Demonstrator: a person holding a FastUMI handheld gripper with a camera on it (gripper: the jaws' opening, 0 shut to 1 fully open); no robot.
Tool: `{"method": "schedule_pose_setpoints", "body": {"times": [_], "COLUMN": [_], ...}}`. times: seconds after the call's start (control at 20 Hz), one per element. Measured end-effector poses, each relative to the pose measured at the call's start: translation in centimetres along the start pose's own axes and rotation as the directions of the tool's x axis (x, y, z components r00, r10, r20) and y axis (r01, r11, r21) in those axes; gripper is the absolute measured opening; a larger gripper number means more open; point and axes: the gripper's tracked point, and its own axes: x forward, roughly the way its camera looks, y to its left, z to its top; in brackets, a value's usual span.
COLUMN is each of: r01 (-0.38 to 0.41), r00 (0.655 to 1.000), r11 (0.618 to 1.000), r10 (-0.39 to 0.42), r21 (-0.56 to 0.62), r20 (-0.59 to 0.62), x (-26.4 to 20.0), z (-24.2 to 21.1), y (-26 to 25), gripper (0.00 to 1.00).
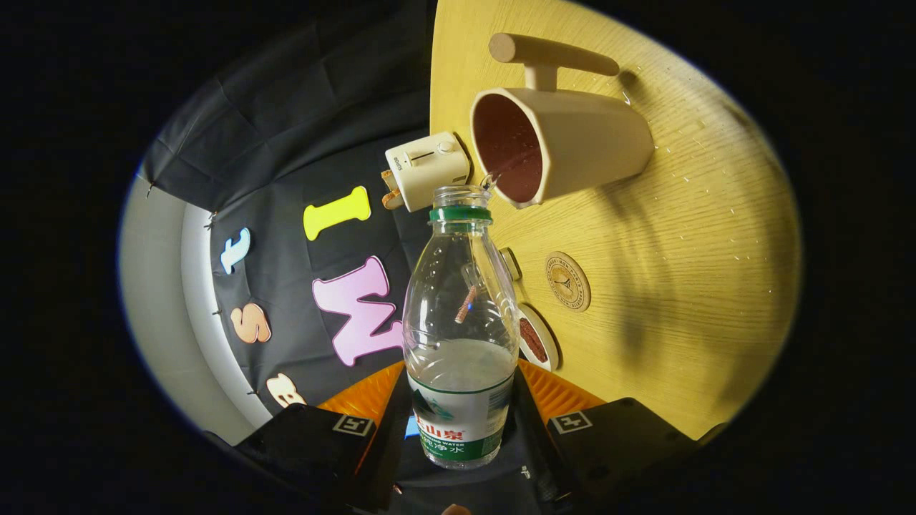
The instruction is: Take the bottle from table, then pour the juice into the cup, finally place the bottle on the coaster
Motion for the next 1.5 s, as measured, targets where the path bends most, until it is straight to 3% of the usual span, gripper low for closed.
{"method": "schedule_pose_setpoints", "body": {"times": [0.9,1.5], "r01": [-0.014,-0.047], "r00": [0.999,0.997], "r11": [0.993,0.969], "r10": [0.011,0.030], "r21": [0.114,0.243], "r20": [0.031,0.072], "x": [0.5,0.6], "z": [0.2,0.5], "y": [1.3,2.9], "gripper": [0.74,0.74]}}
